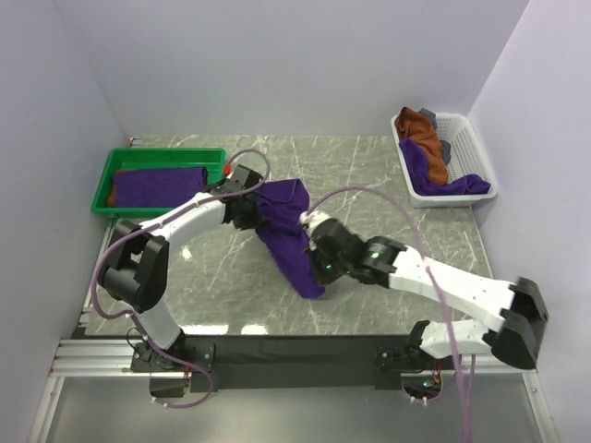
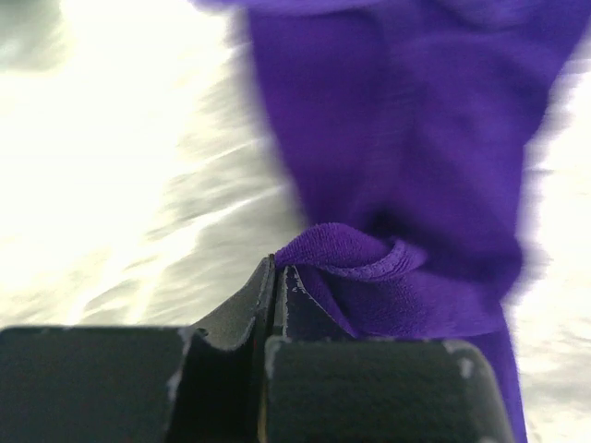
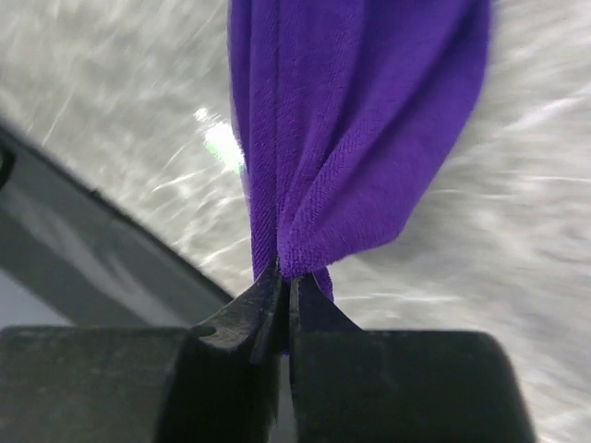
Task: Fold and stack the towels
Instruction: Flatten out the crumpled towel
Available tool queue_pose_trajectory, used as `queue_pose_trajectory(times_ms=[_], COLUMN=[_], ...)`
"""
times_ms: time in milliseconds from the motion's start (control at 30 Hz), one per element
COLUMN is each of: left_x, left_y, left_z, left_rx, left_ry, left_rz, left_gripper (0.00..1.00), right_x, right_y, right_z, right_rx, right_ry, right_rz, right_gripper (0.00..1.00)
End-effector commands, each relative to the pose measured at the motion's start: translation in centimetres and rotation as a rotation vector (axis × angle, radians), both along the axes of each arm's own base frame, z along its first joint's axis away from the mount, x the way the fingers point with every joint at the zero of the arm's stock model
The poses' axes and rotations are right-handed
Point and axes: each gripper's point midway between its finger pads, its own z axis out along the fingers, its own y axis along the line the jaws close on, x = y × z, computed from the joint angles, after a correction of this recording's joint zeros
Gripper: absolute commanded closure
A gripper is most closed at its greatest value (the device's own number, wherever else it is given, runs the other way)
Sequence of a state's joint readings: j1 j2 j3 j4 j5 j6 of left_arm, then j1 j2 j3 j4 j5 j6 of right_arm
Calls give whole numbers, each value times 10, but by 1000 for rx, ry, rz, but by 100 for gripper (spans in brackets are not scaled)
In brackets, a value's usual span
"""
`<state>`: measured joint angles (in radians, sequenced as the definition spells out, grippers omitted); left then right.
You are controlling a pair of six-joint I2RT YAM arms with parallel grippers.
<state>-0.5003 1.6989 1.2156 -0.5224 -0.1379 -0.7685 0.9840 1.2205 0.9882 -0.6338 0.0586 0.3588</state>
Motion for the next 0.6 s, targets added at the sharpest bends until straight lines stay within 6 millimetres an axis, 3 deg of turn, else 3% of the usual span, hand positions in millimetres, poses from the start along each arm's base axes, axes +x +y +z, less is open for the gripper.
queue_pose_trajectory(times_ms=[0, 33, 67, 100, 200, 267, 367, 467, 500, 567], left_x=[-9, -11, -15, -18, -22, -20, -10, 0, -2, -4], left_y=[72, 79, 86, 90, 102, 109, 109, 96, 94, 88], left_z=[-15, -16, -17, -19, -20, -21, -12, 11, 14, 35], left_rx=[194, 210, 235, 246, 306, 328, 300, 213, 193, 132], left_ry=[43, 47, 50, 61, 72, 80, 55, -23, -35, -87], left_rz=[127, 137, 148, 149, 160, 179, 198, 187, 183, 173], left_gripper=[99, 99, 99, 99, 98, 96, 88, 69, 52, 35], right_x=[-44, -51, -52, -50, -37, -20, -4, 10, 12, 16], right_y=[30, 40, 46, 52, 53, 42, 16, 3, 4, 11], right_z=[-27, -29, -38, -34, -30, -26, -44, -59, -62, -68], right_rx=[13, 3, -27, -21, -13, -4, -13, 33, 44, 58], right_ry=[187, 186, 191, 176, 123, 92, 104, 119, 122, 124], right_rz=[85, 123, 141, 148, 128, 81, -5, -82, -89, -91], right_gripper=[90, 84, 72, 67, 49, 46, 46, 49, 50, 51])
